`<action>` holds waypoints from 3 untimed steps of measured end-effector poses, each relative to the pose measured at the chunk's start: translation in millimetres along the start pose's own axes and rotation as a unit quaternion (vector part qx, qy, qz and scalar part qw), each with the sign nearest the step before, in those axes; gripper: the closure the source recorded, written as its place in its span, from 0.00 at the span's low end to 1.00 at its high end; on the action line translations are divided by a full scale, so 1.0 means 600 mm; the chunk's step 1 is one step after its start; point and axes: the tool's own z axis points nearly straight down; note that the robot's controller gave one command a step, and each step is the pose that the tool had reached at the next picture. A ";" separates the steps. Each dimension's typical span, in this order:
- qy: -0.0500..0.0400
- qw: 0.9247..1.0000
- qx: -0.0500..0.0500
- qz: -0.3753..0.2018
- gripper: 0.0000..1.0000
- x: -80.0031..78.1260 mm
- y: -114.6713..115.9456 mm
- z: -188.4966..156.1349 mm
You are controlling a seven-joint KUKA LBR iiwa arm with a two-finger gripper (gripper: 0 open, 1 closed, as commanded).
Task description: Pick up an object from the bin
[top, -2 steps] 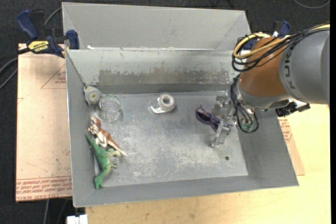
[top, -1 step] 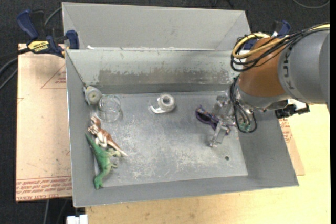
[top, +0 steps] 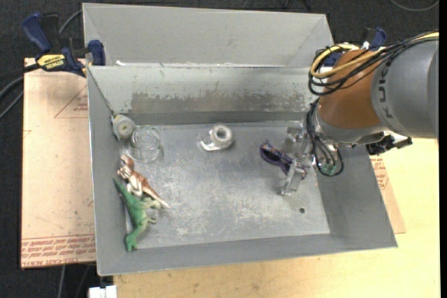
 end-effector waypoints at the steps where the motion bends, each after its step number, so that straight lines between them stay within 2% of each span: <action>1: 0.000 1.000 -0.001 0.016 1.00 0.001 0.002 0.000; 3: 0.000 1.000 -0.001 0.019 1.00 0.001 0.002 -0.002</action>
Offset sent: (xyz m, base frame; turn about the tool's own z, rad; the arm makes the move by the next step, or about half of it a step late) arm 0.0000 0.0000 0.0000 0.0000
